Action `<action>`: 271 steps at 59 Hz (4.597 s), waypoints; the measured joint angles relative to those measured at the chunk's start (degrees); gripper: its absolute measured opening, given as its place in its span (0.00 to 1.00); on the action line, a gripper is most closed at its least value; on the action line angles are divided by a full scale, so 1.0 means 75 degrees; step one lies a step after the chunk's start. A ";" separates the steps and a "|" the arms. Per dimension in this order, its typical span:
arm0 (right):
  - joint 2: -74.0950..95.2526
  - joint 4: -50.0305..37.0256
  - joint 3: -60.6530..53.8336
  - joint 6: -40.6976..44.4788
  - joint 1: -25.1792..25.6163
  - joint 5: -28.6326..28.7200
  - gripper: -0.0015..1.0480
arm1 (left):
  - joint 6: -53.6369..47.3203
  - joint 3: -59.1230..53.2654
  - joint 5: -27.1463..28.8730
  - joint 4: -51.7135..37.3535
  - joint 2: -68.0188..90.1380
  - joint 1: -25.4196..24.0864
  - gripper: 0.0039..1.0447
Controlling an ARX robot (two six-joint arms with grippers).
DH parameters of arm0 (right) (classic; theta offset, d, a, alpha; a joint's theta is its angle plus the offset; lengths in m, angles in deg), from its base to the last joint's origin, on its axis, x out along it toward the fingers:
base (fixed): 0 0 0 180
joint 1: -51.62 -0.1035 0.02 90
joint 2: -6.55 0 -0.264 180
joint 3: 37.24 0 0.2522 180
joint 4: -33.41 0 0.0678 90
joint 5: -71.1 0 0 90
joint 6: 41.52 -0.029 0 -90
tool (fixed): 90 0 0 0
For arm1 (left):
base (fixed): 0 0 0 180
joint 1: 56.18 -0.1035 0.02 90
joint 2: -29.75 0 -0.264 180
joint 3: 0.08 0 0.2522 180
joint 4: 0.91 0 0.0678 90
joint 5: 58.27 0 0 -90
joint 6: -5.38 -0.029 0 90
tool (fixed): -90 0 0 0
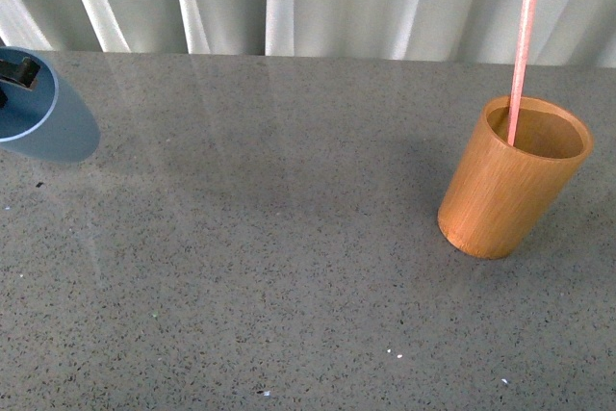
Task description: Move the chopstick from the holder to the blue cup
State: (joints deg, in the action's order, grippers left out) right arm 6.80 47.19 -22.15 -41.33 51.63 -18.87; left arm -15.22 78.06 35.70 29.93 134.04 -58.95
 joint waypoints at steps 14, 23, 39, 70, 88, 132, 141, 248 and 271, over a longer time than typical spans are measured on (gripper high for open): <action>0.0000 0.0000 0.0000 0.0000 0.0000 0.0000 0.90 | -0.0659 -0.0589 -0.0481 0.0699 -0.1049 0.0691 0.03; 0.0000 0.0000 0.0000 0.0000 0.0000 0.0000 0.90 | -0.0775 -0.0662 -0.0755 0.1329 -0.1594 0.1813 0.03; -0.0003 0.0000 0.0000 0.0000 0.0000 0.0000 0.90 | -0.0294 -0.0326 -0.0382 0.1204 -0.0868 0.3582 0.03; 0.0000 0.0000 0.0000 0.0000 0.0000 0.0000 0.90 | -0.0184 0.0883 0.0481 0.1014 0.1198 0.4065 0.03; 0.0000 0.0000 0.0000 0.0000 0.0000 0.0000 0.90 | -0.0274 0.0921 0.0536 0.0924 0.1291 0.4048 0.03; -0.0003 0.0000 0.0000 0.0000 0.0000 0.0000 0.90 | 0.0688 0.1262 -0.0189 0.0647 0.0224 0.3392 0.93; 0.0000 0.0000 0.0000 0.0000 0.0000 0.0000 0.90 | 0.1454 0.0376 -0.0297 -0.0991 -0.0772 0.2882 0.94; 0.0000 0.0000 0.0000 0.0000 0.0000 0.0000 0.90 | 0.2783 -0.8434 -0.0530 -0.7723 -0.8224 0.0382 0.03; 0.0000 0.0000 0.0000 0.0000 0.0000 0.0000 0.90 | 0.2783 -0.8443 -0.0527 -0.5910 -1.0258 0.0382 0.03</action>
State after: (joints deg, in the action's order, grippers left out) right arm 6.80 47.19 -22.15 -41.33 51.63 -18.87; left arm 5.65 14.74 31.74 -14.40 57.11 -56.08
